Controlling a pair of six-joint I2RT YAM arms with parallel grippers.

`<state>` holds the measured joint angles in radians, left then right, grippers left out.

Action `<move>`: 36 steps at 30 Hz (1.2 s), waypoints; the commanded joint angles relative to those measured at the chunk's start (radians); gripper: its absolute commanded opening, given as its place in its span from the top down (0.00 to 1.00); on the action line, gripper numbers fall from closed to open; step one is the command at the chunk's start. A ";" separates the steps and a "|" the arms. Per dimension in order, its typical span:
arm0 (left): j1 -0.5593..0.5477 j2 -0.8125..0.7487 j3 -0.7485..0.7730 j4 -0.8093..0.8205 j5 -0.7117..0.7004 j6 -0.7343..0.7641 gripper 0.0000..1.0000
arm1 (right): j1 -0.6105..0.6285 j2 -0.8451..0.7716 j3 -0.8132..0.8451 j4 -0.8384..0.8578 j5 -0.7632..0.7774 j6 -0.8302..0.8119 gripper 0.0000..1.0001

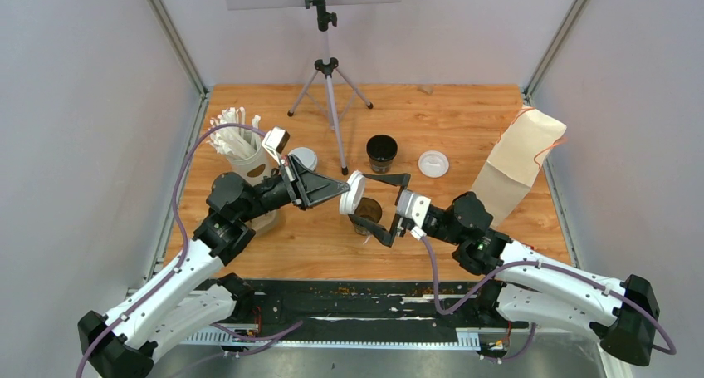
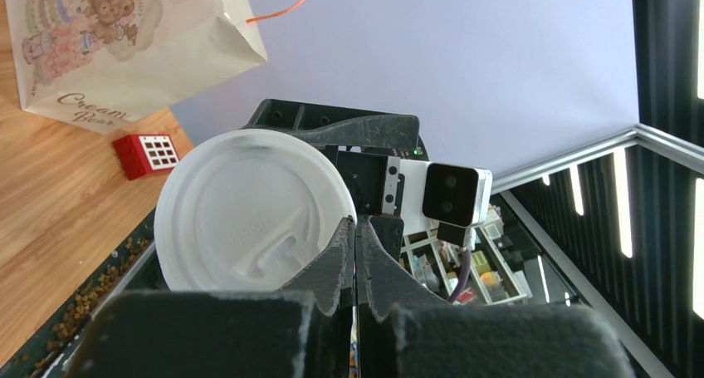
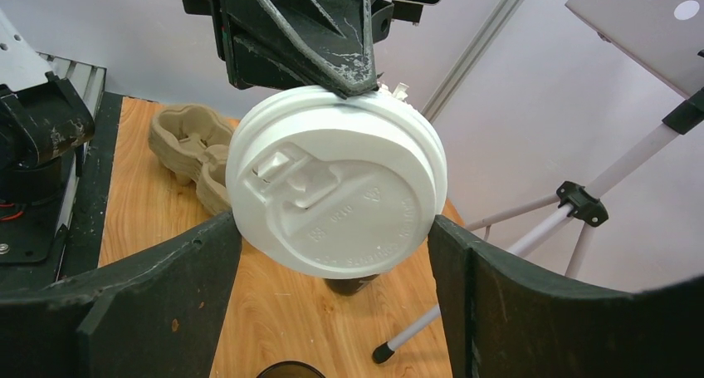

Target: Pack the takeout coffee

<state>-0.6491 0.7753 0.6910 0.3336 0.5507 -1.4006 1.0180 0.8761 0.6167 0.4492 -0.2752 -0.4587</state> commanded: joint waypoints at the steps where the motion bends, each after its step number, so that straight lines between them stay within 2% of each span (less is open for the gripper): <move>1: 0.002 -0.011 -0.005 0.025 0.004 -0.009 1.00 | 0.005 -0.004 0.030 0.056 0.031 -0.007 0.20; 8: 0.003 -0.004 0.018 -0.012 -0.005 0.027 0.97 | 0.005 -0.009 0.017 0.046 0.021 -0.020 0.22; 10: 0.003 -0.001 0.028 -0.024 -0.005 0.037 0.92 | 0.005 -0.012 0.014 0.040 0.021 -0.026 0.24; 13: 0.003 0.004 0.057 -0.077 -0.008 0.080 0.78 | 0.005 -0.015 0.015 0.019 0.025 -0.032 0.25; 17: 0.003 -0.001 0.107 -0.176 -0.041 0.188 0.54 | 0.005 -0.030 0.023 -0.046 0.044 -0.004 0.25; 21: 0.003 -0.013 0.173 -0.396 -0.171 0.385 0.37 | 0.005 -0.033 0.067 -0.197 0.097 0.059 0.26; 28: 0.015 0.022 0.272 -0.721 -0.367 0.705 0.17 | 0.005 0.004 0.210 -0.549 0.270 0.213 0.26; 30: 0.034 0.046 0.304 -0.786 -0.398 0.759 0.02 | 0.005 0.048 0.286 -0.677 0.342 0.264 0.26; 33: 0.063 0.052 0.314 -0.879 -0.495 0.808 0.00 | 0.004 0.137 0.398 -0.855 0.402 0.325 0.25; 36: 0.068 0.012 0.294 -0.956 -0.662 0.859 0.00 | 0.004 0.233 0.512 -1.017 0.448 0.394 0.23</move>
<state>-0.5945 0.8288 0.9733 -0.4580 0.1181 -0.6834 1.0180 1.0130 0.9943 -0.2775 0.0578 -0.2008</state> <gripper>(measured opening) 0.994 0.769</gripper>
